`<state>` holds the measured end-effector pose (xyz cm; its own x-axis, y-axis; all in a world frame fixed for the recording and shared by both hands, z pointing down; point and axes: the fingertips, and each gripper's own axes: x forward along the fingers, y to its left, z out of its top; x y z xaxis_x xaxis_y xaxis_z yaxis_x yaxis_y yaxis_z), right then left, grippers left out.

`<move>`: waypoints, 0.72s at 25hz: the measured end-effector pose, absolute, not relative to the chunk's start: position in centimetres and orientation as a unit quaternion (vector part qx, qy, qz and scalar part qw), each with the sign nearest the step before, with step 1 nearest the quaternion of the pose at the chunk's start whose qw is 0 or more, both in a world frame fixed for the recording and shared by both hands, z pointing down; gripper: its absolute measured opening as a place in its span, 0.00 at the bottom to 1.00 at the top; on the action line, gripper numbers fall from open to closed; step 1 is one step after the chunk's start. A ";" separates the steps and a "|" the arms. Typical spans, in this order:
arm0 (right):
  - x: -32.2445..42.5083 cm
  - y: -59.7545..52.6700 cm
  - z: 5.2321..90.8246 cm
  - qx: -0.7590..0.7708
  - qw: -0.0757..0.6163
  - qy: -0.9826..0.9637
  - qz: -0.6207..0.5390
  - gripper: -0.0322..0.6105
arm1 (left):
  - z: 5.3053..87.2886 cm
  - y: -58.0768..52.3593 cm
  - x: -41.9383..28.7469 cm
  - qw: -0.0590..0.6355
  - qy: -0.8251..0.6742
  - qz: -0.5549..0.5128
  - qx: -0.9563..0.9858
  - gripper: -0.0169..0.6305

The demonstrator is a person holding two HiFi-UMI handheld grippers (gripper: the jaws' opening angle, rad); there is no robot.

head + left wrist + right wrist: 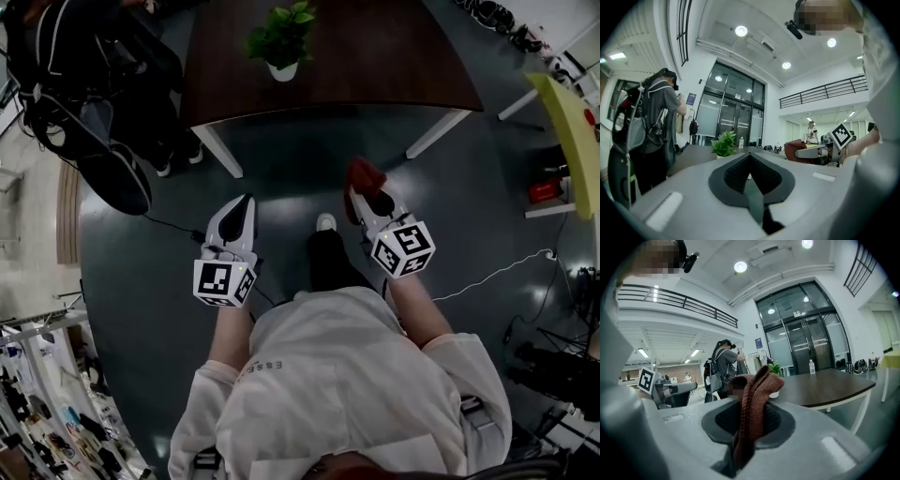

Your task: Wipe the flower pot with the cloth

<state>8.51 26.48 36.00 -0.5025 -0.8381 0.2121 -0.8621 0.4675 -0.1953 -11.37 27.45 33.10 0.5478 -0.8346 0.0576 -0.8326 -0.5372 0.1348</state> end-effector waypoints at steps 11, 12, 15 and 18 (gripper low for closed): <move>13.2 9.5 37.8 0.452 0.070 -0.874 0.165 0.12 | 34.1 11.4 -5.0 0.082 -0.493 0.017 0.866 0.05; 13.4 8.1 37.9 0.445 0.075 -0.877 0.164 0.12 | 34.3 10.1 -4.6 0.085 -0.496 0.017 0.864 0.05; 13.7 4.3 38.6 0.435 0.087 -0.880 0.169 0.12 | 34.8 7.1 -3.4 0.093 -0.498 0.020 0.862 0.05; 13.2 1.6 39.7 0.425 0.094 -0.881 0.183 0.12 | 35.4 4.9 -3.1 0.094 -0.500 0.029 0.860 0.05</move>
<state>13.16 1.64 39.68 -0.6211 -0.7148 0.3214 -0.7837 0.5716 -0.2430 -3.10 4.89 35.43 0.4987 -0.8545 0.1451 -0.8657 -0.4826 0.1330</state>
